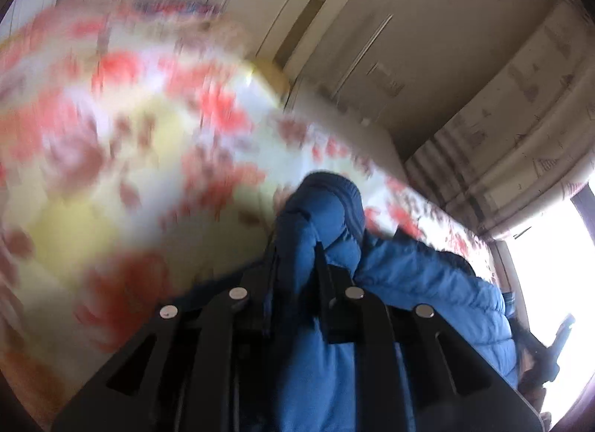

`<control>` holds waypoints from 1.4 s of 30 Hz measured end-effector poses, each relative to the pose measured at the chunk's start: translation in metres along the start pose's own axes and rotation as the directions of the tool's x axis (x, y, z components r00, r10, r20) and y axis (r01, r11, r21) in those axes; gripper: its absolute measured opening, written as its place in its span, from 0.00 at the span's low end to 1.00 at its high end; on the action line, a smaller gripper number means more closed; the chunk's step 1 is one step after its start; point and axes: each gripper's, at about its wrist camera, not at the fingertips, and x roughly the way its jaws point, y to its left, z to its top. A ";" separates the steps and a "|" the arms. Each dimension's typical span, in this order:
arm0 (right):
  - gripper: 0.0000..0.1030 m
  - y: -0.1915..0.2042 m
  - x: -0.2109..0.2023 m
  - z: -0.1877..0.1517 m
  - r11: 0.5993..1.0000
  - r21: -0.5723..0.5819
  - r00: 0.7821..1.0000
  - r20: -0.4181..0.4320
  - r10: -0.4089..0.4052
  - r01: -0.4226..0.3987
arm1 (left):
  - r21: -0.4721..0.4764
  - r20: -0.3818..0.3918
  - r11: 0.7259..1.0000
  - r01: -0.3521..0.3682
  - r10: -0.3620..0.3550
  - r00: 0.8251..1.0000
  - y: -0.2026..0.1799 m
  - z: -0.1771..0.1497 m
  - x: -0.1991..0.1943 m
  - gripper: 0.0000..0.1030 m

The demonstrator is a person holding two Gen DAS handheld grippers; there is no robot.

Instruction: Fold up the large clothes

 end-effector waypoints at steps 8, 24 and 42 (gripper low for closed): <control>0.11 -0.001 0.035 -0.002 0.998 0.015 0.994 -0.090 -0.060 0.062 | -0.059 -0.065 0.996 -0.060 0.057 0.996 0.005 0.007 0.027 0.21; 0.96 -0.063 -0.130 -0.115 0.932 -0.038 0.933 -0.046 0.358 -0.360 | 0.232 -0.035 0.967 0.104 -0.099 0.995 0.042 -0.099 -0.133 0.95; 0.61 -0.014 -0.139 -0.181 0.927 -0.272 0.966 -0.037 0.257 -0.257 | 0.292 -0.114 0.951 0.106 -0.075 0.991 0.025 -0.145 -0.115 0.55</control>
